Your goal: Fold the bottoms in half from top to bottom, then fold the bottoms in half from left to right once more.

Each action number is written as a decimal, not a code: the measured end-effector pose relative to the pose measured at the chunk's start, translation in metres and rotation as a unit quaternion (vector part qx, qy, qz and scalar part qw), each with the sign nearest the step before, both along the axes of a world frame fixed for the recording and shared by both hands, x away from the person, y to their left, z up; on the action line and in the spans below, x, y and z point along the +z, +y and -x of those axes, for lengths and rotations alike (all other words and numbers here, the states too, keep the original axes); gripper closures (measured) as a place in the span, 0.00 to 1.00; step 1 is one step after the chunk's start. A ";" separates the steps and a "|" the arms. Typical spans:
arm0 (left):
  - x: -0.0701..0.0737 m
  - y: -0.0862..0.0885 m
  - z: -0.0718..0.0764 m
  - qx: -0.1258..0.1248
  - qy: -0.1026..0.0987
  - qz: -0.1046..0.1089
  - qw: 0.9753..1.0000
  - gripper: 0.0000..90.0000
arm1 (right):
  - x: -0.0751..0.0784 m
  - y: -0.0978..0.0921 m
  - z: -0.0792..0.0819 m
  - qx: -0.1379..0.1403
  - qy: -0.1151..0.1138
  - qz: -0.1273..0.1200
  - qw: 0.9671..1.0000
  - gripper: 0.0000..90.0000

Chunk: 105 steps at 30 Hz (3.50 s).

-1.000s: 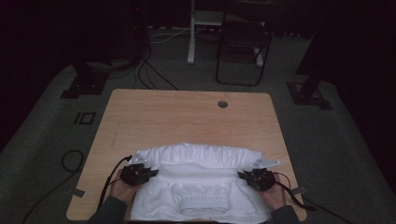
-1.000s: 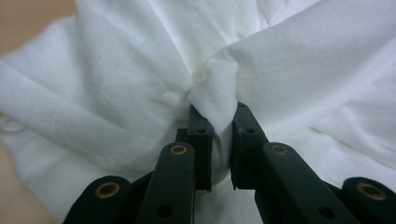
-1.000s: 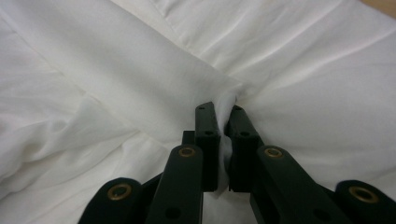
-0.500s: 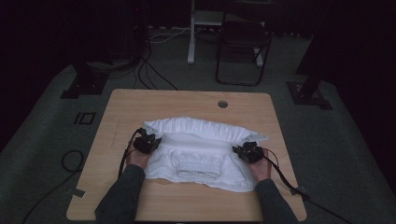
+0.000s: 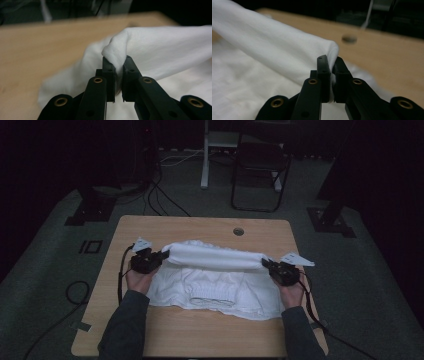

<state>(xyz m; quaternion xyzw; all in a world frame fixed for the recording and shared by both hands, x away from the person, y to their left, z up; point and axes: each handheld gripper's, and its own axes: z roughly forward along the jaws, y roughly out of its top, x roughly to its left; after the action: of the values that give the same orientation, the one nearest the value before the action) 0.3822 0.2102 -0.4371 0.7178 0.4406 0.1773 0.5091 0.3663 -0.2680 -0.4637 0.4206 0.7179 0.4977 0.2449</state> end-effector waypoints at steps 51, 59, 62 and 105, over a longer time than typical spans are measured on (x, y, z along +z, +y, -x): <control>-0.101 -0.053 0.067 -0.020 0.063 -0.153 0.986 0.71 | -0.078 0.056 0.058 0.045 0.131 0.101 0.985 0.70; -0.099 -0.051 0.067 -0.011 0.077 -0.127 0.989 0.71 | -0.078 0.054 0.057 0.047 0.133 0.093 0.986 0.70; -0.087 -0.043 0.068 -0.006 0.067 -0.095 0.993 0.63 | -0.079 0.053 0.057 0.051 0.133 0.090 0.986 0.70; -0.104 -0.008 0.036 0.111 0.123 -0.100 0.981 0.38 | -0.080 0.050 0.057 0.060 0.128 0.081 0.987 0.69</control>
<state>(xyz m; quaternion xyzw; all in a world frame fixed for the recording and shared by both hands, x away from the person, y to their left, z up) 0.3465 0.2022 -0.5414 0.7283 0.5565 0.1865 0.3538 0.3097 -0.2184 -0.5442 0.4157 0.8054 0.3935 0.1541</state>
